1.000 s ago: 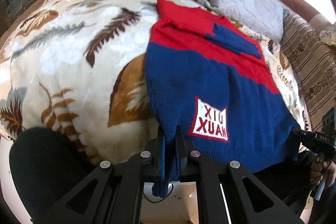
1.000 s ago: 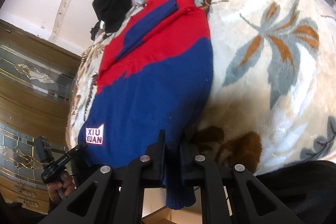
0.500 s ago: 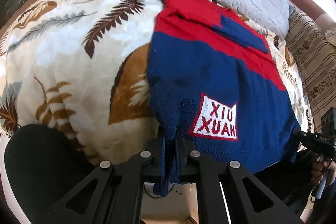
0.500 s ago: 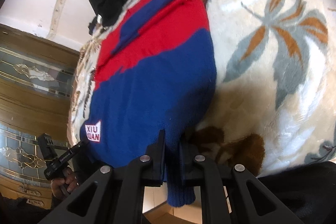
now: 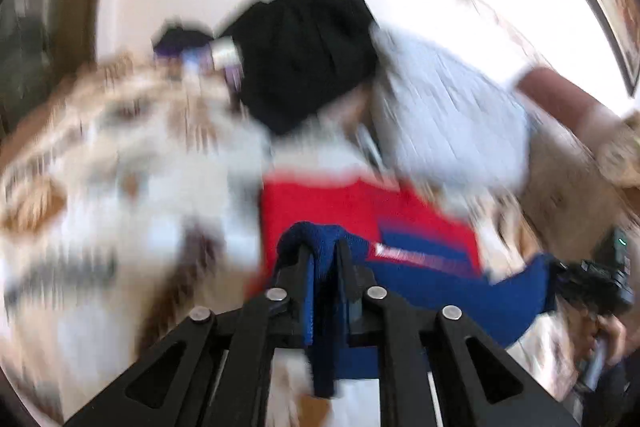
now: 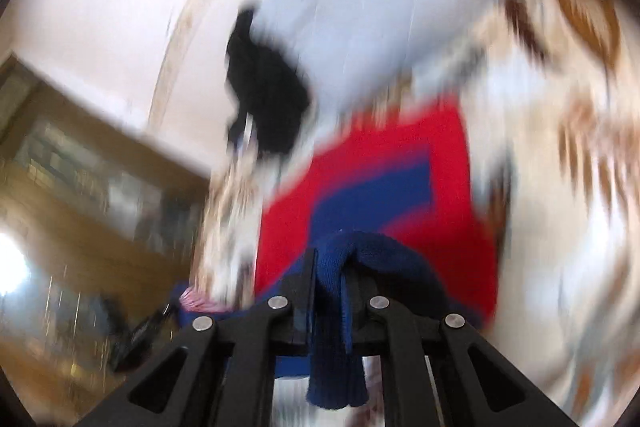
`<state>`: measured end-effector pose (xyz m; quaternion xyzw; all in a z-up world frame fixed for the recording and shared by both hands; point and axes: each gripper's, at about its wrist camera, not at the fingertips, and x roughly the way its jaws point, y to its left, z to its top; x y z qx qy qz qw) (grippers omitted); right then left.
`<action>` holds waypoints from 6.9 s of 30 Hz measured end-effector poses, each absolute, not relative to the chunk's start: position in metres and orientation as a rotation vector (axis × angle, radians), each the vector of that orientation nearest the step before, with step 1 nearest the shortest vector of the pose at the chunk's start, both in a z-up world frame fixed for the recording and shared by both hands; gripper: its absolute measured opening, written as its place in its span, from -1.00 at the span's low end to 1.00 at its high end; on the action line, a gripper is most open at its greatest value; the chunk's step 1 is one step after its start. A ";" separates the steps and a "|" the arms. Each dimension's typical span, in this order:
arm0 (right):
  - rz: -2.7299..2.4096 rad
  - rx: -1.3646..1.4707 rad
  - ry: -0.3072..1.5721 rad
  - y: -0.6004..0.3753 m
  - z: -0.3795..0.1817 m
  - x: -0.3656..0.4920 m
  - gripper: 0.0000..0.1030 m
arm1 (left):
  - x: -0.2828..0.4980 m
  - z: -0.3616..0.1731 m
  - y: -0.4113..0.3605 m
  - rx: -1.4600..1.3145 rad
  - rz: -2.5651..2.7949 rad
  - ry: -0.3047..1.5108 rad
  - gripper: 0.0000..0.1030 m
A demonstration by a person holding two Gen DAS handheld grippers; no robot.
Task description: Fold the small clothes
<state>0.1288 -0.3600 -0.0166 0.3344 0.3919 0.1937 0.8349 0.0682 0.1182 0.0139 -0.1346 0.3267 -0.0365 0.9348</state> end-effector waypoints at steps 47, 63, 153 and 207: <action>0.191 0.699 0.902 -0.344 -0.055 -0.035 -0.07 | -0.027 -0.058 0.117 -0.215 0.039 0.851 -0.05; 0.179 0.911 0.909 -0.371 -0.107 0.131 0.31 | 0.102 -0.116 0.117 -0.275 0.070 0.988 0.34; 0.010 0.707 0.897 -0.376 -0.089 -0.036 0.79 | 0.045 -0.103 0.006 0.010 0.037 0.967 0.59; 0.222 0.551 0.990 -0.319 -0.092 0.012 0.54 | -0.022 -0.114 0.087 -0.203 0.034 1.037 0.40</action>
